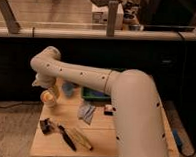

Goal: Place apple in paper cup

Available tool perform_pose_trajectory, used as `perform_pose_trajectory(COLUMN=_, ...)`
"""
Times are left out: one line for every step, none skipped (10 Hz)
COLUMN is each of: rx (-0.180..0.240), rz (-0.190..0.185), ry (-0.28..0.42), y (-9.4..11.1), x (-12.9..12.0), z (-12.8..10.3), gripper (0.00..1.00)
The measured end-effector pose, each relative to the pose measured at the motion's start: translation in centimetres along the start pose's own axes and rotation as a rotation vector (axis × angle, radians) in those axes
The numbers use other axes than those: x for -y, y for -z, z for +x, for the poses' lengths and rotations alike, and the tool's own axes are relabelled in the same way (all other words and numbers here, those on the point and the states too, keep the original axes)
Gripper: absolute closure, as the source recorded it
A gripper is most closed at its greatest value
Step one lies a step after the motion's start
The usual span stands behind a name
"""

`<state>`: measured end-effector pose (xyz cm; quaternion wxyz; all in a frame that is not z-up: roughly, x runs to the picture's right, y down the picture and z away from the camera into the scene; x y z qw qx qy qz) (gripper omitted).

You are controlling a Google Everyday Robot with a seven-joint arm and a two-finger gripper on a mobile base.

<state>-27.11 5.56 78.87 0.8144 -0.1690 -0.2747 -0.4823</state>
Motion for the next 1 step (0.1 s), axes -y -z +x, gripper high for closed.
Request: perform_pose_trajectory(rx=0.0, rz=0.0, ry=0.0, y=0.0, x=0.0, z=0.0, gripper=0.2)
